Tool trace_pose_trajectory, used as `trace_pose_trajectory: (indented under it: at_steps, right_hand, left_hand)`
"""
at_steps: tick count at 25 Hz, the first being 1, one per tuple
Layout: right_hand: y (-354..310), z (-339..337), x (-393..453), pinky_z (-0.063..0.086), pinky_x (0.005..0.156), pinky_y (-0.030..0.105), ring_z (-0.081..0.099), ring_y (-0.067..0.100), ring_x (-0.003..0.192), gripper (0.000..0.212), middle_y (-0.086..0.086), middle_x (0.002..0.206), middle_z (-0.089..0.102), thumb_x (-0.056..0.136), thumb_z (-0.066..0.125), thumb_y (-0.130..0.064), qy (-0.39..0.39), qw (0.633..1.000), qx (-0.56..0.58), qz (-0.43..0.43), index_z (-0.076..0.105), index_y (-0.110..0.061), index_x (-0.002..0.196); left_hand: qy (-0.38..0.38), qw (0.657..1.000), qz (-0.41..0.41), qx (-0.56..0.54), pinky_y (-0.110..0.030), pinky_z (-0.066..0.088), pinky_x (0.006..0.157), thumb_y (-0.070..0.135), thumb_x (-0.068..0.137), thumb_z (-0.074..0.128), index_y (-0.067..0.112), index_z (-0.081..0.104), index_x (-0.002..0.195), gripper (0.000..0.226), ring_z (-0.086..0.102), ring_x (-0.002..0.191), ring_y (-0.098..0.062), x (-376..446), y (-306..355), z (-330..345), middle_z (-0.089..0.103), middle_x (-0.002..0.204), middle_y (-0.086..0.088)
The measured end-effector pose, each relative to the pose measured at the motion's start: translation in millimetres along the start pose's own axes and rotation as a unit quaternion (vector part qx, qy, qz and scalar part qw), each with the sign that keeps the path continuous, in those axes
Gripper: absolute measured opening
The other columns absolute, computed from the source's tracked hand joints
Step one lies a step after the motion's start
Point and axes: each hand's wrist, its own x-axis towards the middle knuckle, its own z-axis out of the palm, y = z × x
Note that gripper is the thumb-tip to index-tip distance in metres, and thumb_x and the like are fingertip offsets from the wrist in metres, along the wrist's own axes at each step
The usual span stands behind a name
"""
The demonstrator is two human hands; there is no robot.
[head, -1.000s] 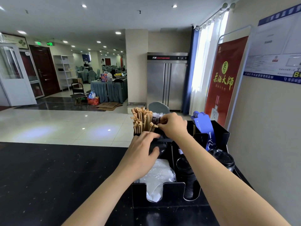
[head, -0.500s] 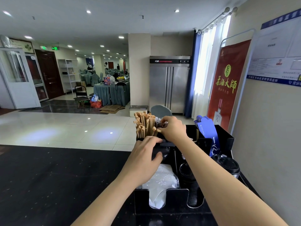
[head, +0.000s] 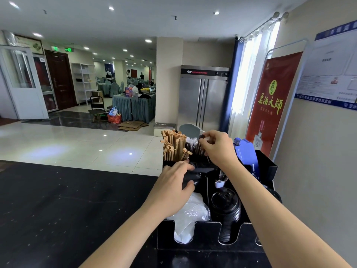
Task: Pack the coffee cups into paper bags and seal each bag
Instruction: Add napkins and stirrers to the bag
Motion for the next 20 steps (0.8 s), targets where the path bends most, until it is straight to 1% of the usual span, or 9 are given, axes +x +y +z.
trace_pose_trajectory:
  at_steps: [2, 3, 7, 10, 12, 14, 15, 17, 20]
  right_hand:
    - [-3, -7, 0, 0.058, 0.068, 0.036, 0.073, 0.025, 0.071, 0.002, 0.002, 0.073, 0.072, 0.092, 0.072, -0.022, -0.003, 1.0, 0.02, 0.004, 0.07, -0.023, 0.09]
    - [-4, -11, -1, 0.057, 0.066, 0.034, 0.073, 0.023, 0.069, 0.006, 0.001, 0.072, 0.072, 0.091, 0.075, -0.024, -0.006, 1.0, 0.027, 0.003, 0.07, -0.024, 0.087]
    - [-8, -23, -4, 0.047, 0.055, 0.019, 0.061, 0.005, 0.053, 0.008, -0.004, 0.058, 0.067, 0.091, 0.076, -0.024, -0.022, 0.999, 0.011, -0.02, 0.077, -0.018, 0.085]
    - [-10, -28, -4, 0.056, 0.058, 0.024, 0.067, 0.008, 0.052, 0.007, -0.008, 0.053, 0.065, 0.088, 0.079, -0.019, -0.033, 0.999, 0.011, -0.012, 0.076, -0.02, 0.081]
    - [-9, -29, -5, 0.06, 0.059, 0.025, 0.069, 0.008, 0.052, 0.006, -0.007, 0.054, 0.066, 0.09, 0.075, -0.015, -0.046, 0.999, 0.019, -0.009, 0.078, -0.018, 0.086]
    - [-7, -29, -7, 0.058, 0.056, 0.019, 0.068, 0.005, 0.052, 0.014, -0.004, 0.059, 0.069, 0.094, 0.068, -0.013, -0.055, 0.998, 0.02, -0.017, 0.08, -0.019, 0.097]
    - [-6, -29, -8, 0.059, 0.058, 0.021, 0.069, 0.005, 0.054, 0.017, -0.001, 0.061, 0.071, 0.095, 0.066, -0.013, -0.053, 0.998, 0.018, -0.021, 0.08, -0.021, 0.101]
    - [-3, -30, -10, 0.061, 0.067, 0.026, 0.069, 0.004, 0.055, 0.019, -0.002, 0.063, 0.072, 0.097, 0.065, -0.015, -0.041, 0.999, 0.02, -0.027, 0.079, -0.021, 0.109]
    - [-3, -37, -13, 0.06, 0.07, 0.029, 0.068, 0.007, 0.056, 0.018, -0.004, 0.064, 0.071, 0.098, 0.065, -0.017, -0.03, 0.998, 0.04, -0.035, 0.078, -0.018, 0.111]
  left_hand:
    - [0.008, 1.0, 0.005, -0.012, -0.027, 0.042, 0.099, 0.029, 0.101, 0.054, 0.031, 0.051, 0.138, 0.037, 0.043, 0.12, -0.009, 0, 3, -1, 0.047, 0.143, 0.02]
    - [0.015, 1.0, 0.009, -0.019, -0.028, 0.043, 0.097, 0.028, 0.101, 0.054, 0.031, 0.052, 0.137, 0.037, 0.045, 0.118, -0.009, 0, 5, -2, 0.05, 0.139, 0.02]
    - [0.029, 0.999, 0.021, -0.028, -0.028, 0.047, 0.094, 0.028, 0.1, 0.054, 0.031, 0.055, 0.134, 0.034, 0.048, 0.112, -0.007, 6, 15, -4, 0.055, 0.128, 0.017]
    - [0.034, 0.999, 0.025, -0.033, -0.028, 0.049, 0.089, 0.027, 0.099, 0.056, 0.031, 0.056, 0.131, 0.032, 0.051, 0.105, -0.007, 11, 20, -5, 0.057, 0.12, 0.017]
    - [0.055, 0.998, 0.02, -0.037, -0.023, 0.05, 0.08, 0.025, 0.1, 0.056, 0.029, 0.058, 0.13, 0.03, 0.056, 0.096, -0.005, 16, 22, -4, 0.06, 0.111, 0.016]
    - [0.084, 0.996, 0.004, -0.039, -0.014, 0.045, 0.067, 0.024, 0.102, 0.054, 0.026, 0.058, 0.131, 0.03, 0.059, 0.083, -0.002, 25, 25, -4, 0.063, 0.101, 0.016]
    - [0.094, 0.995, -0.004, -0.04, -0.013, 0.042, 0.063, 0.024, 0.102, 0.053, 0.025, 0.057, 0.133, 0.031, 0.058, 0.078, 0.001, 28, 26, -4, 0.064, 0.097, 0.015]
    - [0.107, 0.993, -0.011, -0.042, -0.018, 0.045, 0.062, 0.023, 0.104, 0.052, 0.022, 0.057, 0.136, 0.032, 0.057, 0.07, 0.002, 34, 29, -2, 0.067, 0.095, 0.012]
    - [0.117, 0.992, -0.012, -0.05, -0.029, 0.052, 0.066, 0.024, 0.104, 0.052, 0.022, 0.056, 0.138, 0.034, 0.059, 0.068, -0.004, 41, 33, 0, 0.069, 0.096, 0.007]
